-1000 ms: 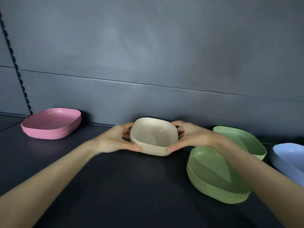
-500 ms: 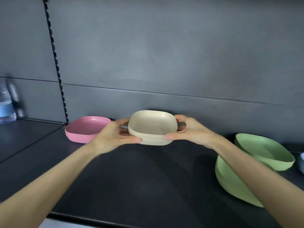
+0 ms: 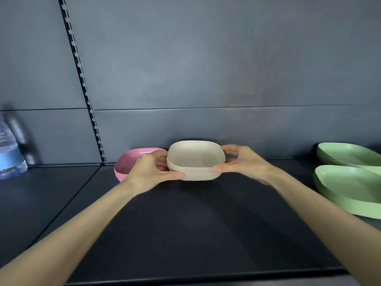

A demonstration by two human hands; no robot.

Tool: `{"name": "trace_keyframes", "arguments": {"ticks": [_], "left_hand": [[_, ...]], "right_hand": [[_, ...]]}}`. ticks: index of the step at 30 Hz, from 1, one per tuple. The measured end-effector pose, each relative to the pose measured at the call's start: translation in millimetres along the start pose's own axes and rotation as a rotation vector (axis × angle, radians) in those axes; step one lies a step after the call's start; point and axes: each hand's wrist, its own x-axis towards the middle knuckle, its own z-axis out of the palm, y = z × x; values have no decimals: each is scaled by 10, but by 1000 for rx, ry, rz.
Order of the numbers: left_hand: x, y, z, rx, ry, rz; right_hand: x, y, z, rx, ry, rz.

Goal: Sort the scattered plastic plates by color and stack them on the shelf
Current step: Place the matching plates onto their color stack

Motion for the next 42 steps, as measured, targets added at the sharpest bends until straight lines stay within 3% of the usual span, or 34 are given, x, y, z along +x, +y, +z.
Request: {"name": "trace_keyframes", "arguments": {"ticks": [5,12,21,27,42], "left_hand": [[133,-53,-19,130,-54,51],[270,-191,33,472,24,42],[351,-217,124,638,89,62],[421,-255,157,818,30,74],[355,-163,84,824,17,127]], "right_hand": [[54,35,9,21,-5,49],[216,135,20,2,-47,81],[381,274,-44,11,-84,80],[435,349,-74,-4,-100,75],[450,347,-73,-80,-110,74]]}}
